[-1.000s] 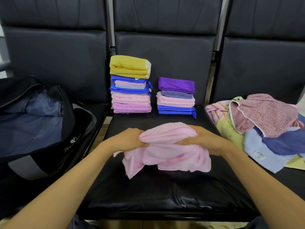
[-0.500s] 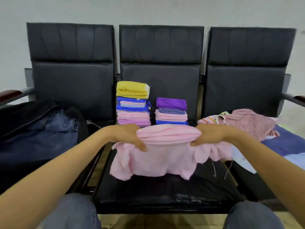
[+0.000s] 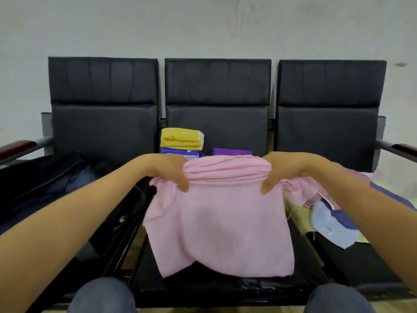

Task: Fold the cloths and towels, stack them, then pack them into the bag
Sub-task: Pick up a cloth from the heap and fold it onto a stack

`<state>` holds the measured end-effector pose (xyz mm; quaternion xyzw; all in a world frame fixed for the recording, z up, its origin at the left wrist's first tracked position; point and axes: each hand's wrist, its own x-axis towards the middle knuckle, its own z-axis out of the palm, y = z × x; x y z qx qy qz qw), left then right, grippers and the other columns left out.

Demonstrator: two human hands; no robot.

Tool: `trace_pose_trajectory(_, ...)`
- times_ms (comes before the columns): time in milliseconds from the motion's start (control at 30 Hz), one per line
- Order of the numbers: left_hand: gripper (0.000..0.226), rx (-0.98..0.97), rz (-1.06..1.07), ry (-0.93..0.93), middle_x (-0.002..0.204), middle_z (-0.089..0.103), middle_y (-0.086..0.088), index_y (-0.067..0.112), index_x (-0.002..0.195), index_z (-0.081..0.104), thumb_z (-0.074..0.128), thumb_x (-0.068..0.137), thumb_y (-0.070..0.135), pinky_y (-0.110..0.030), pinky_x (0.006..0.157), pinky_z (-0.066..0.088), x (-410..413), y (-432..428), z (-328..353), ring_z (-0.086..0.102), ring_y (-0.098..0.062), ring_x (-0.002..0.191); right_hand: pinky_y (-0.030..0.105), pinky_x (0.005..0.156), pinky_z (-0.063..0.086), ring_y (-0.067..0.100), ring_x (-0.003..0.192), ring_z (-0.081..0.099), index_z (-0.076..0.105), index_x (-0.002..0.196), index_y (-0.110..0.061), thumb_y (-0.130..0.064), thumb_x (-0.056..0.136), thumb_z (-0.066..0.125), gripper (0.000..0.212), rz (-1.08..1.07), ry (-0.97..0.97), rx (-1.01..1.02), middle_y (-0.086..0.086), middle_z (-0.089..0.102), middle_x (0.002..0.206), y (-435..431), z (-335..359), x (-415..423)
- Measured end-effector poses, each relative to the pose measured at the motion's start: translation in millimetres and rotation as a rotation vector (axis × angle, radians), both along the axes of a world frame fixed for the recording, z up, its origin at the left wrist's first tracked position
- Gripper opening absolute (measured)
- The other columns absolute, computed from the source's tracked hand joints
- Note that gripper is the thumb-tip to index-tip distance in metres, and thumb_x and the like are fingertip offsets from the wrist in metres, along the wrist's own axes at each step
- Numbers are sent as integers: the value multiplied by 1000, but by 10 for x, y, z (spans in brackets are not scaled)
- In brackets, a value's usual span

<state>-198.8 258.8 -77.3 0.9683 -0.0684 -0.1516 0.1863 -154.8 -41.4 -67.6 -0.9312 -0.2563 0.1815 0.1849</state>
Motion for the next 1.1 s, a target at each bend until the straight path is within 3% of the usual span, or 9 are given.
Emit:
trace_pose_trajectory(100, 7, 173, 107, -329, 79, 58, 1, 17, 84, 55, 60, 82, 22, -29, 60, 41, 217, -39, -120, 54, -21, 74, 34, 65, 47, 27, 77, 60, 61, 92, -13, -14, 76, 68, 17, -147, -413, -170, 8, 66, 90, 135, -138, 232)
trace_pose_trajectory(233, 20, 177, 239, -736, 103, 50, -7, 13, 111, 50, 46, 92, 11, -36, 66, 34, 383, -53, -159, 49, -29, 92, 32, 65, 36, 33, 87, 59, 51, 114, -13, -8, 91, 47, 24, -317, -825, -220, 11, 60, 107, 302, -116, 328)
trace_pose_trajectory(333, 29, 166, 238, -923, 111, 46, -11, 7, 119, 46, 45, 91, 3, -37, 60, 33, 401, -59, -132, 46, -31, 98, 33, 62, 34, 33, 81, 59, 47, 118, -11, -3, 90, 48, 29, -357, -978, -231, 10, 58, 105, 326, -84, 354)
trace_pose_trajectory(467, 25, 270, 180, -989, 113, 46, -13, 4, 116, 48, 46, 91, 3, -34, 59, 29, 306, -61, -250, 44, -28, 99, 33, 62, 32, 33, 89, 62, 44, 124, -12, -4, 91, 47, 34, -332, -1010, -316, 10, 56, 110, 301, -164, 255)
trace_pose_trajectory(633, 44, 258, 87, -723, 125, 45, -13, 6, 133, 43, 53, 91, 11, -40, 75, 46, 114, -63, -871, 47, -30, 111, 34, 69, 39, 30, 102, 62, 46, 125, -16, -16, 91, 53, 35, -185, -889, -459, 6, 57, 117, 196, -675, 139)
trace_pose_trajectory(767, 41, 140, 13, -365, 128, 49, -12, 9, 135, 44, 52, 95, 15, -32, 94, 42, 29, -47, -1479, 50, -26, 115, 29, 72, 39, 25, 103, 60, 53, 117, -19, -22, 90, 54, 28, -23, -529, -477, 7, 60, 119, 84, -1222, 58)
trace_pose_trajectory(867, 40, 22, -20, -34, 120, 56, -6, 4, 123, 52, 65, 89, 20, -14, 83, 42, -65, -104, -1693, 54, -20, 110, 26, 72, 40, 20, 93, 57, 58, 109, -19, -26, 80, 68, 31, 45, -161, -415, 5, 62, 113, 27, -1532, 14)
trace_pose_trajectory(1000, 55, 99, -82, 301, 108, 58, 2, 7, 126, 50, 71, 84, 34, -14, 77, 47, -95, -117, -1857, 57, -17, 94, 27, 90, 44, 19, 112, 56, 56, 123, -21, -34, 79, 74, 50, 111, 166, -348, -1, 59, 124, -30, -1760, -15)
trace_pose_trajectory(1100, 50, -6, -44, 329, 112, 58, 6, 21, 114, 56, 69, 80, 55, -24, 87, 46, -23, -52, -1951, 55, -13, 98, 25, 86, 47, 11, 96, 60, 62, 98, -25, -52, 78, 72, 35, 46, 342, -165, -11, 65, 103, -90, -1826, 38)
